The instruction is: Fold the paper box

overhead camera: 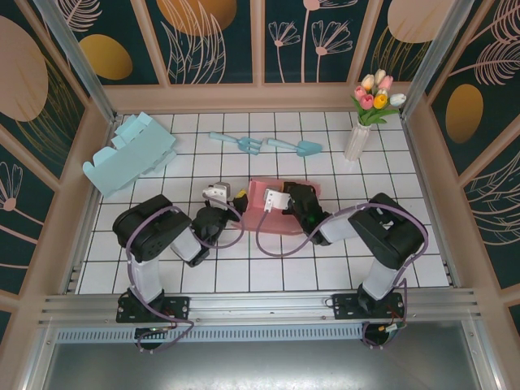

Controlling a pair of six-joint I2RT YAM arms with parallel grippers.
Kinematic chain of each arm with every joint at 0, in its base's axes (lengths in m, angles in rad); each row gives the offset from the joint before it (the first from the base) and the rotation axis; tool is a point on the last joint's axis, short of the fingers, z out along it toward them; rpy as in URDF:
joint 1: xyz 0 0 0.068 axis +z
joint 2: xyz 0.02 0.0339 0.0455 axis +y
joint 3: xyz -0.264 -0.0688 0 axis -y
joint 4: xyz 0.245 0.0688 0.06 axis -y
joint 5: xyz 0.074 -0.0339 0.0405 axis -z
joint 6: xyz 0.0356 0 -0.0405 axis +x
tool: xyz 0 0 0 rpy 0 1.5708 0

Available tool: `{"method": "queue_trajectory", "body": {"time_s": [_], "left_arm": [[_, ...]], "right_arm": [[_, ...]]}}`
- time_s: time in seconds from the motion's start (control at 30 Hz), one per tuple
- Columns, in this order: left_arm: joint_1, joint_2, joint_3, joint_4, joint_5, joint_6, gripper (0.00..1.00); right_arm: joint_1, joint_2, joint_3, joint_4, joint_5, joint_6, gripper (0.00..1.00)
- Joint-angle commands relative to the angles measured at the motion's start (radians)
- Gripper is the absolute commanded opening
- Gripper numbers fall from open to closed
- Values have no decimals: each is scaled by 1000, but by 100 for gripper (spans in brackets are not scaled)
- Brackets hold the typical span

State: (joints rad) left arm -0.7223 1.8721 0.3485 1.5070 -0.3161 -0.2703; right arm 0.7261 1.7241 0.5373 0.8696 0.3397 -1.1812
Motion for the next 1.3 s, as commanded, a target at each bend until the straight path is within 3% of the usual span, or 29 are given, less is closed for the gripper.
{"method": "queue_trajectory", "body": {"time_s": [0.0, 0.2, 0.57, 1.0, 1.27], "left_arm": [[-6, -31, -34, 25, -23, 6, 61], [-5, -115, -82, 16, -34, 44, 60], [-6, -213, -122, -5, 42, 70, 62], [-8, -212, -72, -84, 86, 88, 62], [-9, -102, -44, -17, 207, 66, 64]], "right_arm": [[22, 22, -39, -5, 49, -40, 0], [39, -13, -66, 77, 95, -74, 0], [73, -67, -79, 158, 164, -115, 0], [76, -162, -18, -98, 107, -4, 0], [69, -147, 25, -183, 120, 41, 0]]}}
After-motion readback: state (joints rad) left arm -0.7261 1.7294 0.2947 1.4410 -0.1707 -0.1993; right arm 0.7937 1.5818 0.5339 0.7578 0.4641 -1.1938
